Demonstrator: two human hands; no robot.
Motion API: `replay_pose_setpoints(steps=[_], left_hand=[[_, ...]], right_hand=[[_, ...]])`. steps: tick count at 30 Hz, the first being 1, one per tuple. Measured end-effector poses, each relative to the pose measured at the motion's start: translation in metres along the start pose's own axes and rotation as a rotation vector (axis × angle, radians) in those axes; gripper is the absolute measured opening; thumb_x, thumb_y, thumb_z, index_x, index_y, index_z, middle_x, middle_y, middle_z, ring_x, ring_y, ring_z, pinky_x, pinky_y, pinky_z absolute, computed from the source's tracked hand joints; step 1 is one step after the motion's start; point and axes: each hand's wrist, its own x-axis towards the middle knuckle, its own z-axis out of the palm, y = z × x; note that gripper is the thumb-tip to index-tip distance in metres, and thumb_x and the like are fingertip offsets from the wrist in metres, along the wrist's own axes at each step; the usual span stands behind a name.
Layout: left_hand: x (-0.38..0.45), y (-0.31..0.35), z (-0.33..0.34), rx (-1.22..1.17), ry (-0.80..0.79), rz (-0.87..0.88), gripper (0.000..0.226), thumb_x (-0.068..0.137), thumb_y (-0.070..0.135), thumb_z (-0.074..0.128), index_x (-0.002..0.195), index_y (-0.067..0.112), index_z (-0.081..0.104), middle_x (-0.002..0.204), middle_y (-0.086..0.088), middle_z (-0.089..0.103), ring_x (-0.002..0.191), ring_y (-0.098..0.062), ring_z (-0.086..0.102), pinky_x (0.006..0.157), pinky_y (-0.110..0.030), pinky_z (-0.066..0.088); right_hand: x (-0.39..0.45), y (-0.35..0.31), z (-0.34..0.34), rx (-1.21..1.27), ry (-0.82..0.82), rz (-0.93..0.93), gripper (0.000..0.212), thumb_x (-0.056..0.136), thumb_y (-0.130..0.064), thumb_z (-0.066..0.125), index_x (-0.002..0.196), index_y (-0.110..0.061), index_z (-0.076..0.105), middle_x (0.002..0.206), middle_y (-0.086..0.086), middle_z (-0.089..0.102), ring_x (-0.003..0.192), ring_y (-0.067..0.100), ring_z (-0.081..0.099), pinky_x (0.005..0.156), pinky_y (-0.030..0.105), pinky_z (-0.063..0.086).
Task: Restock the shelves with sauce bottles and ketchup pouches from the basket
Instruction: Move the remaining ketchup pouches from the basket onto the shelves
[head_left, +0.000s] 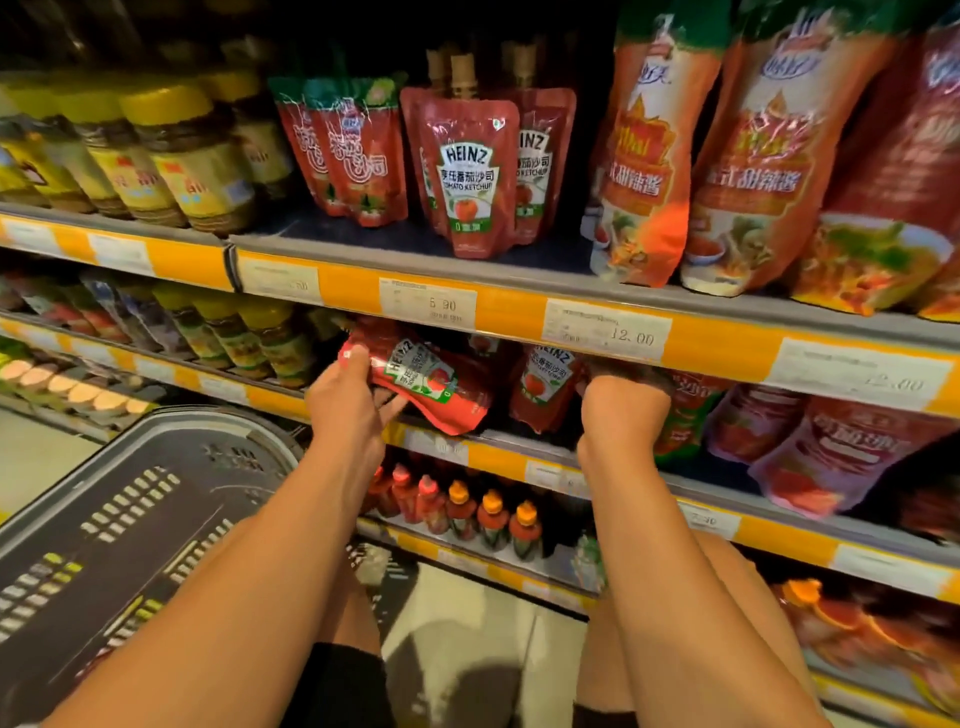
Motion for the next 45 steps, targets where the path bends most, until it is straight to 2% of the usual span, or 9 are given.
replay_pose_setpoints(steps=[2, 6, 10, 12, 19, 24, 31, 40, 45], left_hand=[[0.007, -0.002, 0.008, 0.071, -0.042, 0.04, 0.014, 0.102, 0.02, 0.053, 0.096, 0.021, 0.066, 0.092, -0.004, 0.078, 0.088, -0.024, 0.077, 0.087, -0.052, 0.062], [0.02, -0.005, 0.023, 0.145, -0.196, 0.111, 0.022, 0.103, 0.014, 0.05, 0.106, 0.023, 0.07, 0.106, -0.005, 0.079, 0.102, -0.025, 0.075, 0.083, -0.046, 0.063], [0.026, -0.007, 0.035, 0.163, -0.302, 0.162, 0.02, 0.099, 0.018, 0.061, 0.101, 0.031, 0.075, 0.111, -0.003, 0.078, 0.111, -0.024, 0.072, 0.088, -0.045, 0.061], [0.028, -0.009, 0.039, 0.147, -0.339, 0.158, 0.019, 0.098, 0.018, 0.063, 0.1, 0.032, 0.076, 0.114, -0.003, 0.077, 0.114, -0.025, 0.07, 0.09, -0.046, 0.06], [0.033, -0.012, 0.046, -0.002, -0.333, 0.091, 0.022, 0.1, 0.006, 0.063, 0.095, 0.025, 0.074, 0.104, -0.003, 0.078, 0.098, -0.019, 0.073, 0.091, -0.045, 0.054], [0.03, -0.015, 0.051, -0.053, -0.441, 0.009, 0.02, 0.1, 0.008, 0.064, 0.106, 0.023, 0.075, 0.119, -0.008, 0.076, 0.114, -0.025, 0.07, 0.097, -0.044, 0.05], [0.016, -0.021, 0.049, 0.431, -0.584, 0.179, 0.028, 0.098, 0.023, 0.071, 0.125, 0.028, 0.07, 0.124, 0.009, 0.074, 0.117, -0.008, 0.067, 0.106, -0.038, 0.05], [0.014, -0.035, 0.028, 0.962, -0.589, 0.286, 0.055, 0.082, 0.022, 0.086, 0.13, 0.03, 0.06, 0.107, 0.016, 0.068, 0.099, -0.004, 0.064, 0.083, -0.022, 0.047], [0.015, -0.045, 0.032, 0.923, -0.495, 0.302, 0.048, 0.085, 0.022, 0.083, 0.129, 0.028, 0.062, 0.119, 0.004, 0.071, 0.109, -0.019, 0.066, 0.094, -0.035, 0.054]], right_hand=[[0.009, -0.002, -0.003, -0.055, -0.054, 0.091, 0.026, 0.094, 0.01, 0.049, 0.105, -0.006, 0.066, 0.114, 0.004, 0.063, 0.064, 0.007, 0.049, 0.086, 0.041, 0.058], [0.023, 0.003, -0.01, -0.264, -0.078, 0.102, 0.028, 0.098, -0.004, 0.058, 0.124, 0.0, 0.065, 0.109, 0.002, 0.066, 0.063, 0.01, 0.054, 0.049, 0.021, 0.044], [0.03, 0.005, 0.002, -0.436, -0.198, -0.118, 0.046, 0.109, -0.018, 0.046, 0.155, -0.015, 0.037, 0.157, 0.003, 0.041, 0.132, 0.02, 0.044, 0.109, 0.025, 0.037], [0.036, 0.007, 0.005, -0.575, -0.225, -0.192, 0.049, 0.109, -0.025, 0.045, 0.157, -0.017, 0.034, 0.162, 0.005, 0.034, 0.143, 0.024, 0.036, 0.116, 0.031, 0.03], [0.036, 0.019, 0.005, -0.556, -0.283, -0.209, 0.062, 0.081, -0.02, 0.085, 0.138, -0.024, 0.06, 0.144, 0.001, 0.059, 0.131, 0.025, 0.054, 0.113, 0.047, 0.044], [0.036, 0.019, 0.001, -0.731, -0.319, -0.241, 0.052, 0.082, -0.02, 0.084, 0.13, -0.019, 0.064, 0.135, 0.002, 0.066, 0.122, 0.026, 0.062, 0.106, 0.044, 0.051], [0.034, 0.019, 0.001, -1.267, -0.363, -0.278, 0.006, 0.097, -0.019, 0.063, 0.099, -0.018, 0.057, 0.118, 0.013, 0.069, 0.105, 0.035, 0.066, 0.089, 0.036, 0.057], [0.037, 0.027, -0.004, -1.414, -0.301, -0.252, 0.013, 0.093, -0.03, 0.067, 0.096, -0.023, 0.057, 0.1, 0.004, 0.065, 0.08, 0.026, 0.055, 0.07, 0.029, 0.045], [0.038, 0.028, 0.001, -1.259, -0.294, -0.222, 0.048, 0.093, -0.038, 0.073, 0.134, -0.017, 0.061, 0.133, 0.007, 0.066, 0.116, 0.032, 0.064, 0.089, 0.033, 0.051]])
